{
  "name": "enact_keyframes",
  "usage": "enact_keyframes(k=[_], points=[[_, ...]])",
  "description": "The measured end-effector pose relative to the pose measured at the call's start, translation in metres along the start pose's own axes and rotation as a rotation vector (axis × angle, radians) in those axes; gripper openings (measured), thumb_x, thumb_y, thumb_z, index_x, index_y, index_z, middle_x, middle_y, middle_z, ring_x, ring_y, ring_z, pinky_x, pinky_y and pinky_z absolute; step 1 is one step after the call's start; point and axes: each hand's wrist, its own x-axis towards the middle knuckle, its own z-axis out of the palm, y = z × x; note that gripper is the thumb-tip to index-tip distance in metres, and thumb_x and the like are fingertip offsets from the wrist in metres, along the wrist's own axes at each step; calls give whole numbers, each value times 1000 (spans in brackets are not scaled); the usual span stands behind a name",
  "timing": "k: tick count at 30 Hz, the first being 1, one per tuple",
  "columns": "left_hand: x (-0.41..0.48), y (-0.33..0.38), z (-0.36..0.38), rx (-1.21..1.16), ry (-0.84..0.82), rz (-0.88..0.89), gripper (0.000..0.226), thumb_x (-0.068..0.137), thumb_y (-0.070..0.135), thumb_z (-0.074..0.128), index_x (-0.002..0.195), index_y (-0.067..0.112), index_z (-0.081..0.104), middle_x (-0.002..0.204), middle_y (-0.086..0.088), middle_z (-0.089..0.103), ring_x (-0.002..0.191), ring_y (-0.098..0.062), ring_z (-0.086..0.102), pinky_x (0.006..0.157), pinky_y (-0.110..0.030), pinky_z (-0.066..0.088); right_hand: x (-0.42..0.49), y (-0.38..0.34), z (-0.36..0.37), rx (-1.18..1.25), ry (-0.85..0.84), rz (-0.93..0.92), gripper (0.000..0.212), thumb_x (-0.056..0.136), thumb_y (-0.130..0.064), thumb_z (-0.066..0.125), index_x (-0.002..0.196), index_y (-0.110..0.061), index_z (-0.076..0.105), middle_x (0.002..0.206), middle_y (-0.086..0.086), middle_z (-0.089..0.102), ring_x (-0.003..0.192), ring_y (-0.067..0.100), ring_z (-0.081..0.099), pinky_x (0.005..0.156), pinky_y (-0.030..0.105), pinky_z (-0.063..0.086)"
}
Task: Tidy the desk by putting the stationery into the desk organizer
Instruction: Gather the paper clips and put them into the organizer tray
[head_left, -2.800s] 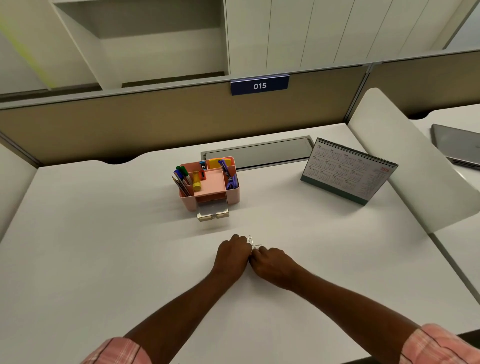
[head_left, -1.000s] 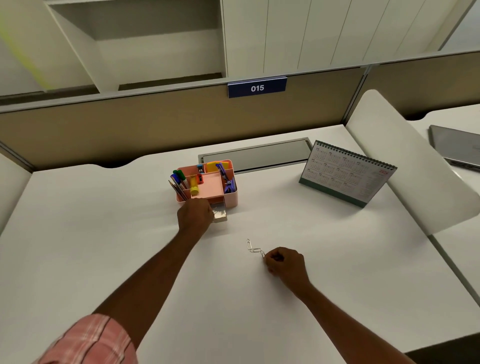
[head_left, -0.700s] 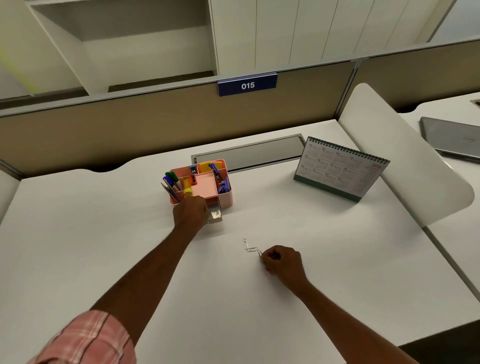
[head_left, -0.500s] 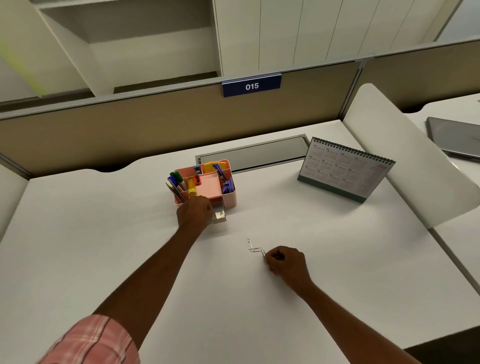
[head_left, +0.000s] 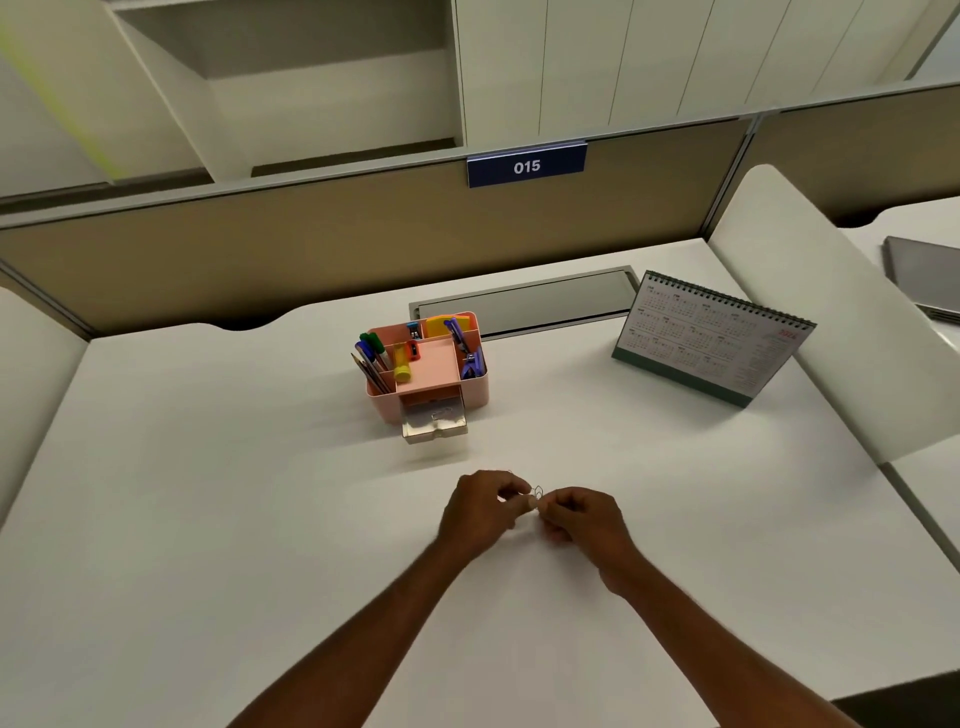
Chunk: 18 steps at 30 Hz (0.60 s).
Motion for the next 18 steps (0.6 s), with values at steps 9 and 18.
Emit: enact_keyframes(k=[9,18], points=[[2,0,-8,-79,25,1,4,88,19,79,84,18,80,78,2,78,64,-21,75,58,-27,59,-6,-17,11,13,-122,-51,12,88,-25,80,90,-13,79,90,17,76,77,20,70,75,34,62],[17,-2,-52,-95,273,3,8,88,15,79,81,19,81,68,6,76,59,-16,73,57,-28,60,9,-20,12,-369,133,-118,8,83,-26,73,75,-26,76,67,-5,73,61,9,66,69,38,59]])
